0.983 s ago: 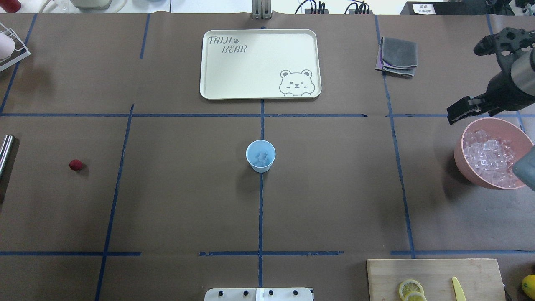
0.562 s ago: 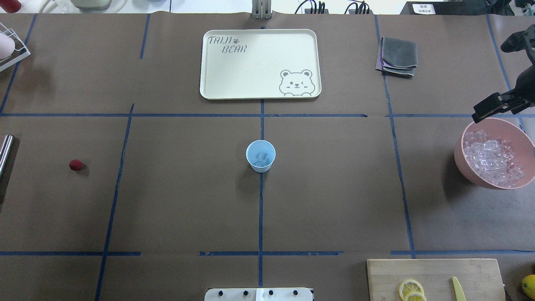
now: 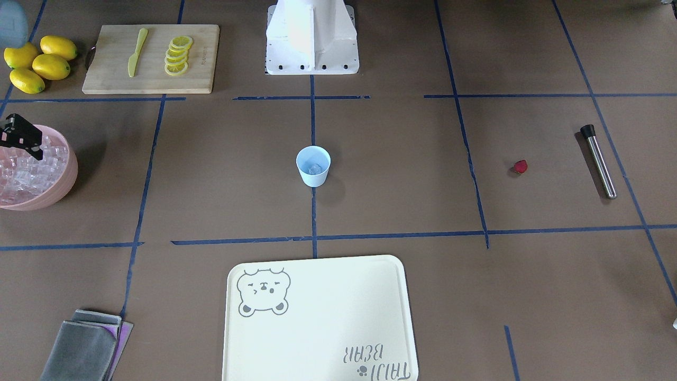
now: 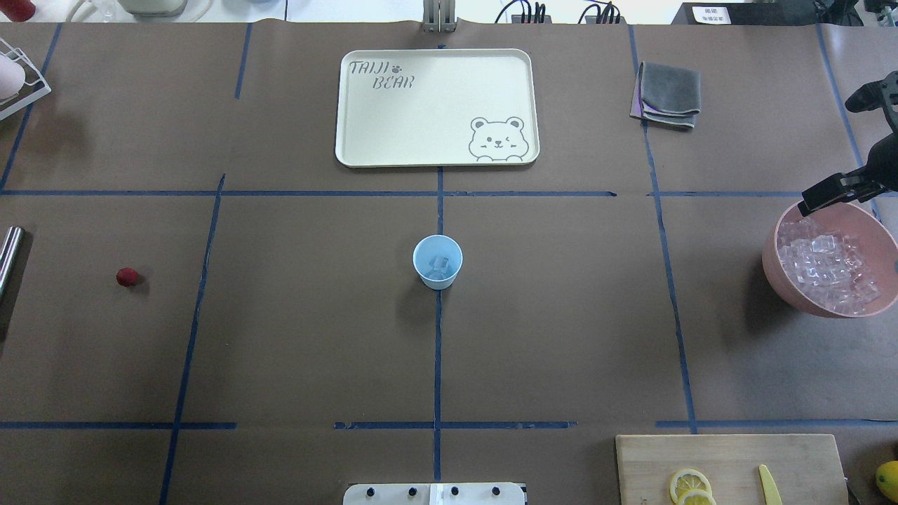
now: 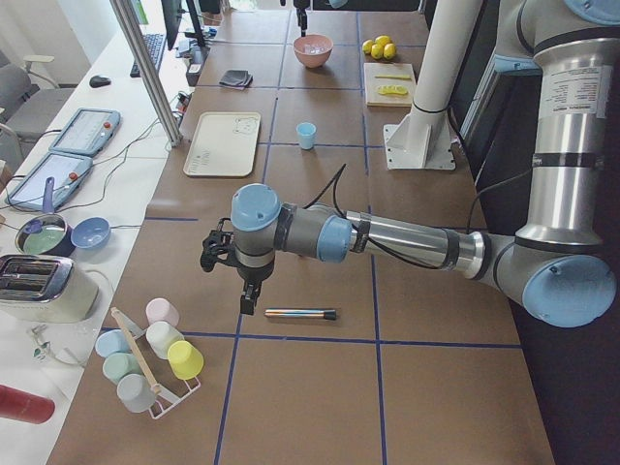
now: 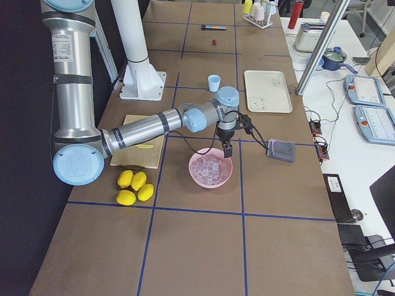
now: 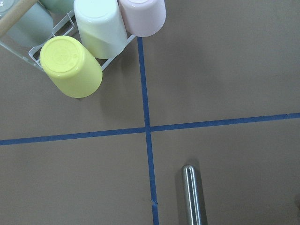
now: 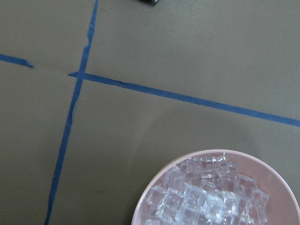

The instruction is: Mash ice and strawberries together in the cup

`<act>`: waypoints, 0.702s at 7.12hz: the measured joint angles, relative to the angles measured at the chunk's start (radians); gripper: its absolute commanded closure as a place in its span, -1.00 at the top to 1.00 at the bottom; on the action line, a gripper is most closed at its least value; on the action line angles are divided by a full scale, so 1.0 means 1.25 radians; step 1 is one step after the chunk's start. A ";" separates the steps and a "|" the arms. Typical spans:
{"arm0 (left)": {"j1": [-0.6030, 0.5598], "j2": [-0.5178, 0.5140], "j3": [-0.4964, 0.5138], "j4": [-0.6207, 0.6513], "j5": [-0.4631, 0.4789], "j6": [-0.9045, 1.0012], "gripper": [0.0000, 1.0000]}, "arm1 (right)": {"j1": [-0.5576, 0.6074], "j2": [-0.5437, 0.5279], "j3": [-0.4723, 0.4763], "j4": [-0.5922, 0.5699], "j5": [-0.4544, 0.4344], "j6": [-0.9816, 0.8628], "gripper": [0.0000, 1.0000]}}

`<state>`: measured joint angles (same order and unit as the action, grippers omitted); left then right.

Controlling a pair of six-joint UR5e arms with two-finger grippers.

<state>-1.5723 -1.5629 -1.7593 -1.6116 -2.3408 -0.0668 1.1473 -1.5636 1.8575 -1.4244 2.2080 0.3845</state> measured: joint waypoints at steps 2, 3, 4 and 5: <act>0.000 0.003 -0.007 0.000 -0.001 -0.009 1.00 | -0.001 -0.020 -0.036 0.039 -0.003 0.022 0.63; 0.000 0.003 -0.008 0.000 0.000 -0.010 1.00 | -0.002 -0.024 -0.051 0.043 -0.004 0.026 0.55; 0.000 0.003 -0.008 0.000 0.000 -0.010 1.00 | -0.004 -0.026 -0.062 0.044 -0.005 0.027 0.53; 0.000 0.003 -0.009 0.000 -0.001 -0.010 1.00 | -0.012 -0.025 -0.068 0.045 -0.005 0.027 0.48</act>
<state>-1.5719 -1.5586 -1.7701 -1.6122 -2.3419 -0.0797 1.1323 -1.5949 1.7729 -1.3685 2.2017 0.4185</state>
